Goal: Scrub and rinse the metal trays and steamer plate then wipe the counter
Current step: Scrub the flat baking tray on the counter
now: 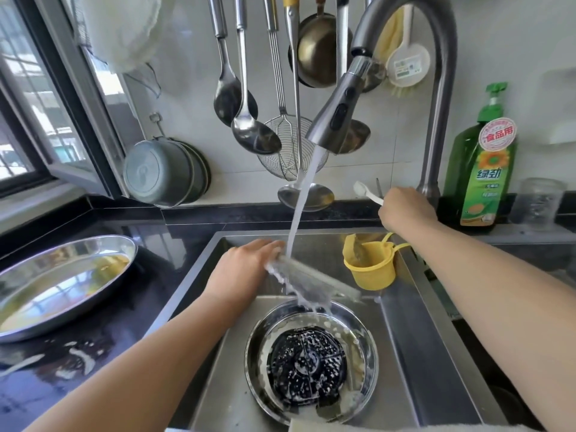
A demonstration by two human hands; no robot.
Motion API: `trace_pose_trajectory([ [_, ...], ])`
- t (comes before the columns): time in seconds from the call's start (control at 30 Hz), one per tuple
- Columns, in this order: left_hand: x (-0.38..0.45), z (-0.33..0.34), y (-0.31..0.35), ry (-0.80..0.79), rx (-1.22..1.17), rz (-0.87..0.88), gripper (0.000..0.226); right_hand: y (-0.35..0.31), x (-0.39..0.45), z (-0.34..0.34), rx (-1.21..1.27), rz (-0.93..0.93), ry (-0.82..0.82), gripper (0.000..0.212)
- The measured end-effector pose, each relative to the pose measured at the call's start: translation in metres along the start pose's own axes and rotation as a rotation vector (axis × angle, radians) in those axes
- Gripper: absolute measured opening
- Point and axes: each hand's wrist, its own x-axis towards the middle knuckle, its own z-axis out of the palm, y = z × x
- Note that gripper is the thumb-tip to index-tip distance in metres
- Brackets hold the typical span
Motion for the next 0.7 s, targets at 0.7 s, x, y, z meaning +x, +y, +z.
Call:
trace_pose_trajectory([
  [0.7,-0.057,-0.003,0.005,-0.044,-0.809,-0.793,0.040,-0.025,-0.175,-0.005,0.461,-0.326,-0.685,0.031],
])
